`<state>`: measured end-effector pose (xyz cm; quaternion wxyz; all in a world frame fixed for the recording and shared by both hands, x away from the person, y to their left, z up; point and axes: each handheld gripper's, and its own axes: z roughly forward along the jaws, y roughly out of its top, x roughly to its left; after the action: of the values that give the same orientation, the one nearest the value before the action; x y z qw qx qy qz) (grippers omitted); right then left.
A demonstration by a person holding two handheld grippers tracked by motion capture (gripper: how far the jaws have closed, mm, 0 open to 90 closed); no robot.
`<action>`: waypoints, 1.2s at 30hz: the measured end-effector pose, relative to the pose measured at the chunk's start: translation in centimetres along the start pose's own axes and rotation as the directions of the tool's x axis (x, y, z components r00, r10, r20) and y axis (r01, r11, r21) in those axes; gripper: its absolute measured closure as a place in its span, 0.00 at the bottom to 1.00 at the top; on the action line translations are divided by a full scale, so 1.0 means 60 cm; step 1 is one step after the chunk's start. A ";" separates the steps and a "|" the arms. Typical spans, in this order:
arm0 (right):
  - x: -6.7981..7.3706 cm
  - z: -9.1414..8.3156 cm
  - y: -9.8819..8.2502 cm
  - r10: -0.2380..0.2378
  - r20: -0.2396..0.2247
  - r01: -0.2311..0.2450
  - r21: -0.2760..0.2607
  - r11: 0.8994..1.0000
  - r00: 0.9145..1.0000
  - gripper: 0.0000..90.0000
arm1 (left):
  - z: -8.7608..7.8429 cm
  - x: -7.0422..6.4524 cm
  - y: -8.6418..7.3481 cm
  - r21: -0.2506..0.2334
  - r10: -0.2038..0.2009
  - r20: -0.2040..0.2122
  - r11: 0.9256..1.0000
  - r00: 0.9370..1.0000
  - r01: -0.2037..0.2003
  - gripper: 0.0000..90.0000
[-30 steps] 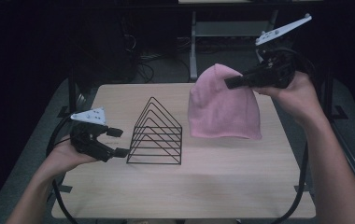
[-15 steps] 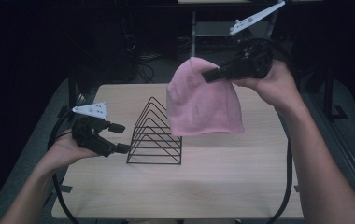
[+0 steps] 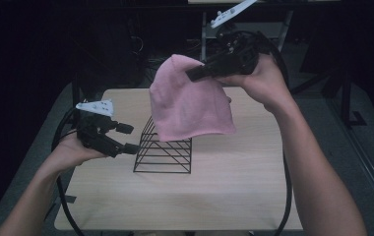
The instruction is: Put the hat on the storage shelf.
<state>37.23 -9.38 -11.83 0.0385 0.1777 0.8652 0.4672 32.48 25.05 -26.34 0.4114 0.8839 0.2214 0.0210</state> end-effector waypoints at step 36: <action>-0.006 0.105 0.048 -0.044 -0.075 0.042 -0.036 0.998 0.996 0.86 | -0.014 0.050 0.002 -0.030 -0.081 0.000 0.996 0.997 0.081 0.93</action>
<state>39.84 -3.06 -13.04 0.0188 0.1406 0.8615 0.4876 35.04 26.78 -26.13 0.4248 0.8680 0.2569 0.0084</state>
